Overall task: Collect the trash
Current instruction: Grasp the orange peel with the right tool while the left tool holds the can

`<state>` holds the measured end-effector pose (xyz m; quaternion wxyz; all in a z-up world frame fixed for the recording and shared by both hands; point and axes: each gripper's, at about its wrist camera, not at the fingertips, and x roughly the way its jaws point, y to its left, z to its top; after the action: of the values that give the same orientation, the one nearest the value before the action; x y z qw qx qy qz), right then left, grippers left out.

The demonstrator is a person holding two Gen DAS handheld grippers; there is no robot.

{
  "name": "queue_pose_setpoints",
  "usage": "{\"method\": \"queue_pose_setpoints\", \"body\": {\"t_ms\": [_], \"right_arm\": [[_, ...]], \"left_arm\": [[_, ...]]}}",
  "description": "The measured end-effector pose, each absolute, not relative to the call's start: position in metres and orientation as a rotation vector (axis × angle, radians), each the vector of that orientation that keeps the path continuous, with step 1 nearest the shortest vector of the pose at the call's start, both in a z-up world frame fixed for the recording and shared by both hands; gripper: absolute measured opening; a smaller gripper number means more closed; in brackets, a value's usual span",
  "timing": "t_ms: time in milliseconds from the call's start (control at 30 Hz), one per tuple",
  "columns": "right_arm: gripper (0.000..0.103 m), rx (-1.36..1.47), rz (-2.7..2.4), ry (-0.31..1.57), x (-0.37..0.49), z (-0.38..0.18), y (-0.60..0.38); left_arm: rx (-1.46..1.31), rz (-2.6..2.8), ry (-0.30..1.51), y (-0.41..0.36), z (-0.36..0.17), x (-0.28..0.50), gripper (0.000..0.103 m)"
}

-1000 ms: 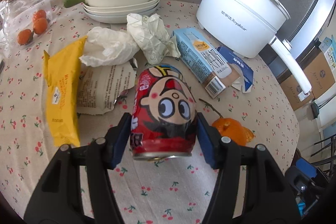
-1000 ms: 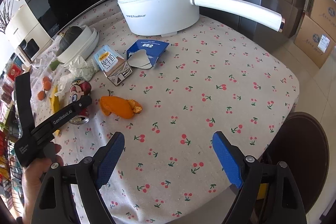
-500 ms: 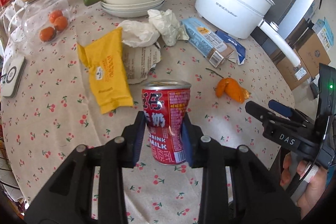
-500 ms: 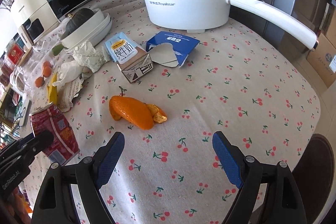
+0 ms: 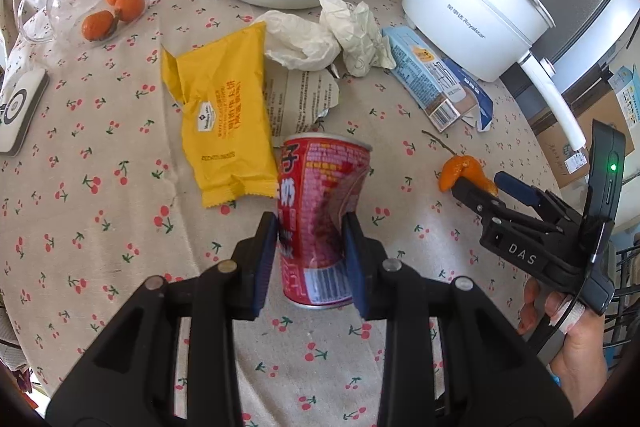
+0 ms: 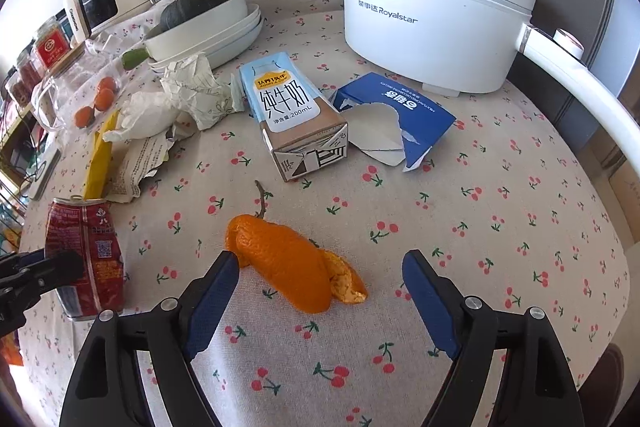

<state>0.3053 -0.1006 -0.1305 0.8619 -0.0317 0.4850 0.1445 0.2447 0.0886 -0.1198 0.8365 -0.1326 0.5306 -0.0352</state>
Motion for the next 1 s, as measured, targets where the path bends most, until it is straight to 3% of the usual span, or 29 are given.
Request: {"method": "queue_pose_setpoints", "body": {"t_ms": [200,367,467,1000], "right_arm": [[0.063,-0.079,0.326,0.995,0.310,-0.137,-0.101],[0.031,-0.093,0.342,0.988,0.309,-0.134,-0.102],[0.019,-0.075,0.379,1.008,0.306,-0.132,-0.106],[0.017,-0.046,0.394,1.027,0.242,-0.098,-0.160]], "left_arm": [[-0.355,-0.087,1.139,0.092,-0.134,0.252,0.041],[-0.339,-0.103,1.145,0.084,-0.133,0.252,0.039],[-0.338,-0.123,1.140,0.081,-0.128,0.248,0.037],[-0.296,-0.261,1.140,0.054,-0.111,0.224,0.037]]}}
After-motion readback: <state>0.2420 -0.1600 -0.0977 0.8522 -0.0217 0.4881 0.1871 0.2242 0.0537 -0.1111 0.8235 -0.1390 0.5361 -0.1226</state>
